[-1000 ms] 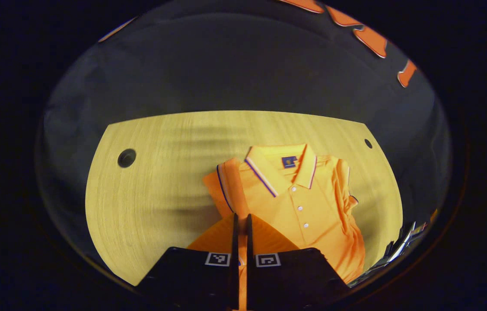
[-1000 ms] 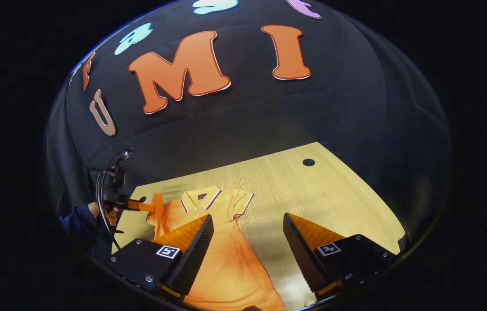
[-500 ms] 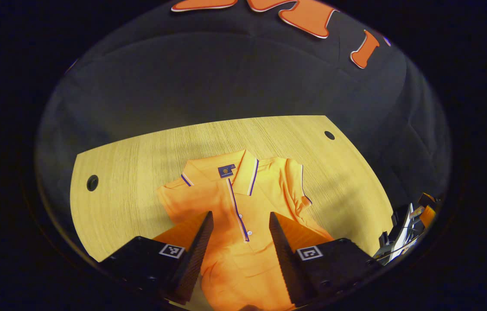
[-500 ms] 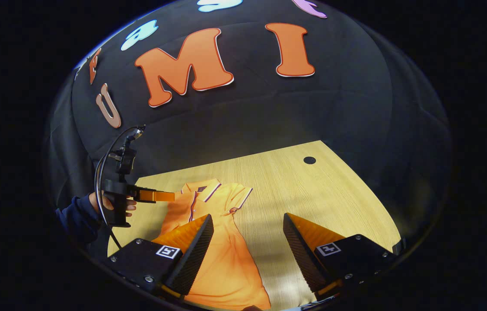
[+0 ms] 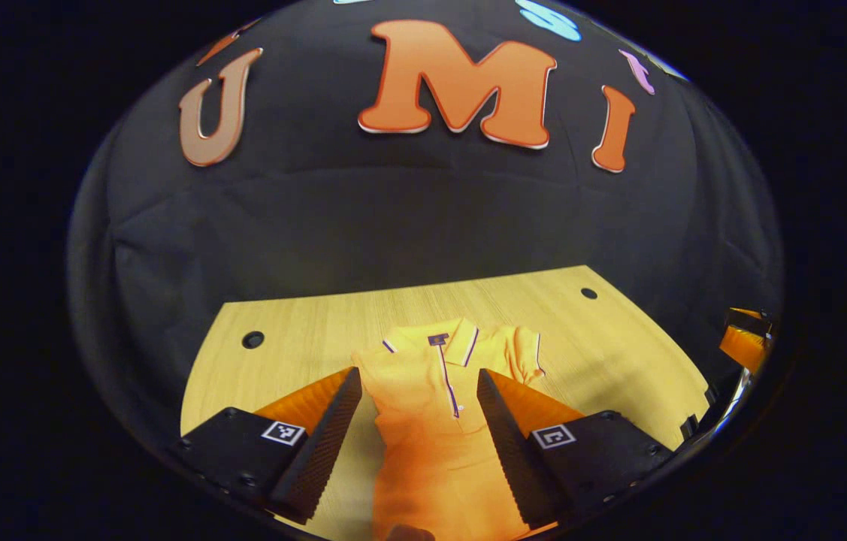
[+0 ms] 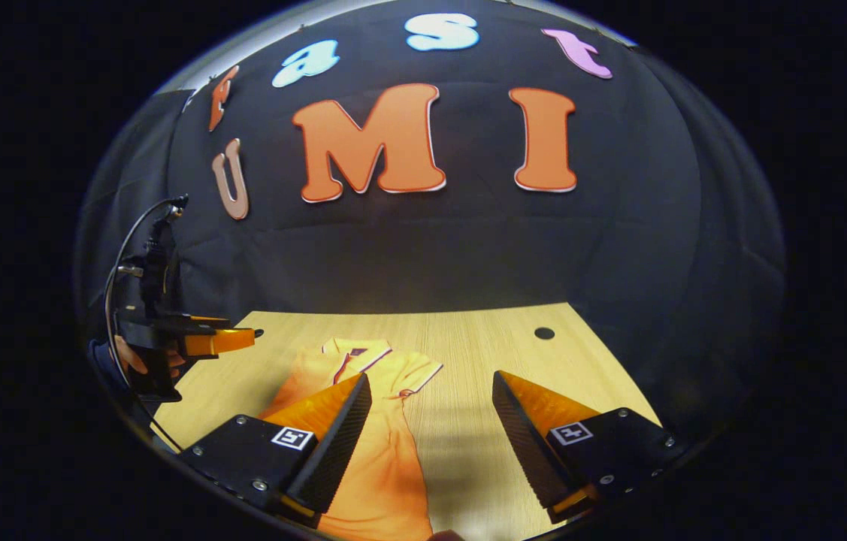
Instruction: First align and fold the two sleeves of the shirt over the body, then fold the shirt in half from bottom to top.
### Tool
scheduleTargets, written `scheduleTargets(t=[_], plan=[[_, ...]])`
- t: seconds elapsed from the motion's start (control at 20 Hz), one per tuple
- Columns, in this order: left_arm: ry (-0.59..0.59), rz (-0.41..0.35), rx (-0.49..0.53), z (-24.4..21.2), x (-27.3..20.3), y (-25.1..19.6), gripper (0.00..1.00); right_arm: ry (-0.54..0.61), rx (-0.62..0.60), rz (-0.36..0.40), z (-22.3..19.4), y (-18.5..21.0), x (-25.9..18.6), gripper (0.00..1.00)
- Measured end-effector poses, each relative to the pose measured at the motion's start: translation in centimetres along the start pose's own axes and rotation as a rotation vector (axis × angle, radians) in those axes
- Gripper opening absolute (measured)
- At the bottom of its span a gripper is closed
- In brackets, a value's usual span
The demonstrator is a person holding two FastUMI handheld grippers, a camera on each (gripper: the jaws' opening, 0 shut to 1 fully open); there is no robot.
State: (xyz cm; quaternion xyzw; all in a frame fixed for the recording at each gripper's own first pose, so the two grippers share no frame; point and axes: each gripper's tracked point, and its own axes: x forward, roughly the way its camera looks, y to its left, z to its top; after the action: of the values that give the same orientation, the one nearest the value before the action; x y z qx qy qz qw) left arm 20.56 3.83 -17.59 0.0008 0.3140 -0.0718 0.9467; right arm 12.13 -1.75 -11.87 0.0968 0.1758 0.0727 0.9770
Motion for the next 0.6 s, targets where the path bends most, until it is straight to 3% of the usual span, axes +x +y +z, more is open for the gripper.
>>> scheduleTargets(t=[0.35, 0.6], plan=[[-0.272, 0.135, -0.003, 3.1, -10.8, 1.6, 0.96, -0.207, -0.046, 0.079, 3.9, 3.8, -2.7, 0.98], [-0.504, 0.237, 0.055, 4.7, -18.2, 1.7, 0.95, -0.317, -0.096, 0.103, 4.1, 4.7, -5.0, 0.98]])
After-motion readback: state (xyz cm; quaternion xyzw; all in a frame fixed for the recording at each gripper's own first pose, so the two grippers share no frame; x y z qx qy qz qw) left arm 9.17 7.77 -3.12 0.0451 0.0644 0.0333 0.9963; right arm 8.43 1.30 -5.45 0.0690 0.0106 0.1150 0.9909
